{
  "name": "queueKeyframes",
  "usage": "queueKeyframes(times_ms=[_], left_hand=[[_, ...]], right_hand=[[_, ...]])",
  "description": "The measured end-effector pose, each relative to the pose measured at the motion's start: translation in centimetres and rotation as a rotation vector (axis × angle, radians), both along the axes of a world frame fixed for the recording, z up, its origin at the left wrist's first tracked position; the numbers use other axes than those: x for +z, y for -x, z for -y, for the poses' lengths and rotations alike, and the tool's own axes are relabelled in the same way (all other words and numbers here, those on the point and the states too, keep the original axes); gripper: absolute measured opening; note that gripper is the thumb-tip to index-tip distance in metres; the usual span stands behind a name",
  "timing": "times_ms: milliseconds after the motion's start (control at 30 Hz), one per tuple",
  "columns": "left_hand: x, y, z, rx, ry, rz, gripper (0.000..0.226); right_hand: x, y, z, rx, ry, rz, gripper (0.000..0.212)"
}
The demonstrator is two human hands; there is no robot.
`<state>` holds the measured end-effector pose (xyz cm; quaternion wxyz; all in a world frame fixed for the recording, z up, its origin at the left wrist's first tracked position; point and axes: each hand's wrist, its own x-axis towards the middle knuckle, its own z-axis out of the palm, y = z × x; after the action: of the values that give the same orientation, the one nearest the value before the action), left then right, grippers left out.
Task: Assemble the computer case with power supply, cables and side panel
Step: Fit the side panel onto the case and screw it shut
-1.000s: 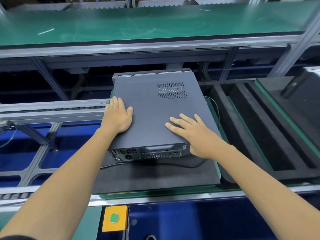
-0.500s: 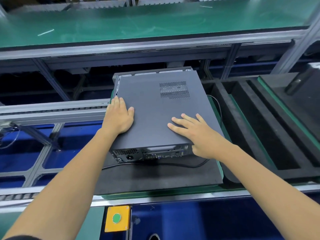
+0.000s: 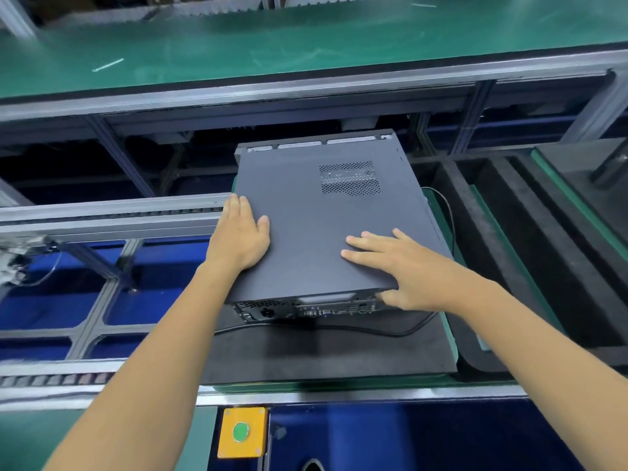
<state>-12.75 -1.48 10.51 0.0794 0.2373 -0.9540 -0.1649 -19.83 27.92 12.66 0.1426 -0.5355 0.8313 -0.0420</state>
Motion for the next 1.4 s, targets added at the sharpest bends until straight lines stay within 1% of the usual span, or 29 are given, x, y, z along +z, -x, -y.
queueKeyframes(times_ms=[67,133,200,300,400,467,633,700,833,1000,1067,1133,1200,1233,1267,1333,1400], left_hand=[[0.0,0.1,0.0,-0.011,-0.007,0.015,0.043],[0.1,0.2,0.1,-0.026,0.007,0.021,0.045],[0.1,0.6,0.3,-0.039,0.040,0.013,0.045],[0.5,1.4,0.6,-0.021,0.071,0.062,0.049],[0.4,2.2,0.6,-0.006,0.122,0.091,0.054],[0.2,2.4,0.7,-0.006,0.127,0.086,0.056],[0.2,2.9,0.9,0.005,0.106,0.119,0.065],[0.1,3.0,0.8,0.002,0.106,0.107,0.064],[-0.4,2.7,0.5,-0.020,0.177,0.108,0.062],[-0.7,3.5,0.8,-0.009,0.138,0.101,0.062],[-0.4,4.0,1.0,-0.006,0.118,0.096,0.061],[-0.2,4.2,1.0,-0.007,0.127,0.056,0.058],[0.0,3.6,0.7,0.018,0.168,0.013,0.055],[-0.1,2.9,0.5,0.014,0.147,0.005,0.058],[-0.4,2.0,0.4,-0.009,0.096,0.012,0.066],[-0.4,0.7,0.4,-0.062,-0.028,0.070,0.087],[-0.2,-0.3,0.4,-0.015,-0.108,0.050,0.101]], right_hand=[[-0.1,-0.5,-0.1,0.006,-0.042,-0.074,0.084],[0.0,-0.6,-0.2,0.009,-0.051,-0.091,0.082],[0.3,-0.4,-0.1,0.000,-0.057,-0.081,0.080],[0.5,0.2,0.5,-0.017,-0.068,-0.053,0.078],[0.8,1.0,0.8,-0.058,-0.030,0.024,0.076],[0.8,1.3,0.9,-0.063,-0.009,0.042,0.073],[0.2,0.9,1.8,-0.082,0.016,-0.044,0.074],[-0.3,0.6,1.7,-0.095,0.023,-0.054,0.071],[-1.2,0.2,1.5,-0.108,0.047,-0.081,0.068],[-2.0,0.5,1.6,-0.084,0.021,-0.157,0.067],[-1.7,0.9,1.6,-0.071,0.053,-0.127,0.065],[-1.2,1.4,1.1,-0.070,0.133,-0.017,0.064],[-1.0,2.0,0.0,-0.042,0.143,-0.006,0.069],[-1.1,2.3,-0.6,-0.041,0.124,-0.025,0.073],[-1.2,2.6,-0.9,-0.063,0.105,-0.036,0.076],[-1.3,3.1,-1.2,-0.125,0.072,-0.054,0.081],[-1.6,3.3,-1.2,-0.184,0.061,-0.097,0.087]])
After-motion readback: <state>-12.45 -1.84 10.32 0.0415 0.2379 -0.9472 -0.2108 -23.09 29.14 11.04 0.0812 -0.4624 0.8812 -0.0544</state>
